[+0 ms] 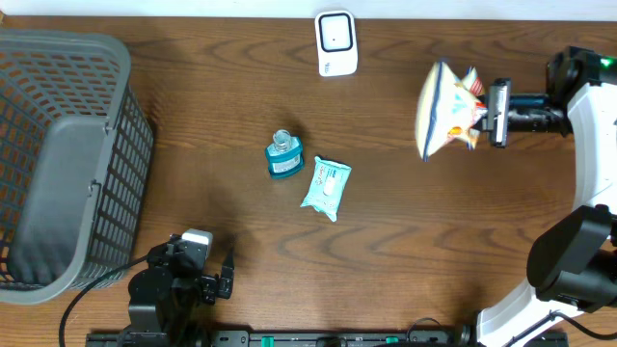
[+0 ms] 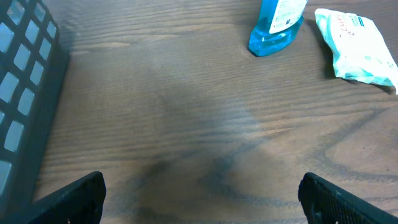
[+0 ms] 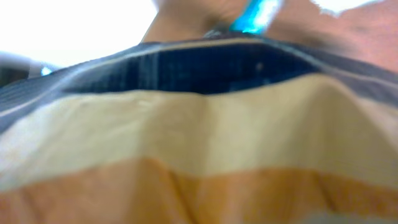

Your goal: Scan the item barcode

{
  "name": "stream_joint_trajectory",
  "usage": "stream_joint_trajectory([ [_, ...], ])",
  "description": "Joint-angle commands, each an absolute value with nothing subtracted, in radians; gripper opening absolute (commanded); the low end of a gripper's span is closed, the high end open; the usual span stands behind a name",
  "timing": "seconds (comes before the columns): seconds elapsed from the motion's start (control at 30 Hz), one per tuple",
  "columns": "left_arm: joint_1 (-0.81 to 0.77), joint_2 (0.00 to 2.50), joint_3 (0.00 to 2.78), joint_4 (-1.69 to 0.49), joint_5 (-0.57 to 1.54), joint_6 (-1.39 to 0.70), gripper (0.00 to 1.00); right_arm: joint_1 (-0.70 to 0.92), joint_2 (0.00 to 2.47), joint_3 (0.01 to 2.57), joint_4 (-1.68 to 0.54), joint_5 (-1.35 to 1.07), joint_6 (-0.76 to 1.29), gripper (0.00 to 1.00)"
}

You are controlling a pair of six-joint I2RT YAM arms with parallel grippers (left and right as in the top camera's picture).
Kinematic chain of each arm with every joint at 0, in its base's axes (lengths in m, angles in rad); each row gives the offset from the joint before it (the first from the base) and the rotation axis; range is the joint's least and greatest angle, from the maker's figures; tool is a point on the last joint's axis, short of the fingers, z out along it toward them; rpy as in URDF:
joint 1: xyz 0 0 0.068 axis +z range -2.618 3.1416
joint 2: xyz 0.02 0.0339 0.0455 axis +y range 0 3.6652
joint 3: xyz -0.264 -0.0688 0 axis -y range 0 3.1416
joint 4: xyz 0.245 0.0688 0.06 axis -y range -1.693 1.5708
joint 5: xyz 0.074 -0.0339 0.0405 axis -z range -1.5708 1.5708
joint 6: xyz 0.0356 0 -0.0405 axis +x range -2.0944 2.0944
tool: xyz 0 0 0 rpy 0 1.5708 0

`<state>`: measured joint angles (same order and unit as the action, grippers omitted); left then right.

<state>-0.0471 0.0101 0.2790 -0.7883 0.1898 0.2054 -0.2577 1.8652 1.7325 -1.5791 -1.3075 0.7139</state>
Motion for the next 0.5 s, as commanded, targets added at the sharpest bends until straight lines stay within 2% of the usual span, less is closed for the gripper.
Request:
stream_joint_trajectory([
  [0.0, -0.050, 0.004, 0.281, -0.789, 0.202, 0.196, 0.99, -0.291, 1.872, 1.739, -1.602, -1.563, 0.194, 0.01],
  [0.1, -0.050, 0.004, 0.281, -0.789, 0.202, 0.196, 0.99, -0.309, 1.872, 1.739, -1.701, -1.562, 0.055, 0.01],
  [0.2, -0.050, 0.004, 0.281, -0.789, 0.202, 0.196, 0.99, -0.339, 1.870, 1.738, -1.698, -1.544, 0.008, 0.01],
  [0.33, -0.050, 0.004, 0.281, -0.789, 0.202, 0.196, 0.99, -0.344, 1.870, 1.738, -1.699, -1.406, -0.109, 0.01],
  [0.43, -0.050, 0.004, 0.281, -0.789, 0.202, 0.196, 0.99, -0.330, 1.865, 1.738, -1.699, -1.406, -0.397, 0.01],
  [0.47, -0.050, 0.004, 0.281, -0.789, 0.202, 0.196, 0.99, -0.327, 1.863, 1.738, -1.699, -1.441, -0.574, 0.01],
])
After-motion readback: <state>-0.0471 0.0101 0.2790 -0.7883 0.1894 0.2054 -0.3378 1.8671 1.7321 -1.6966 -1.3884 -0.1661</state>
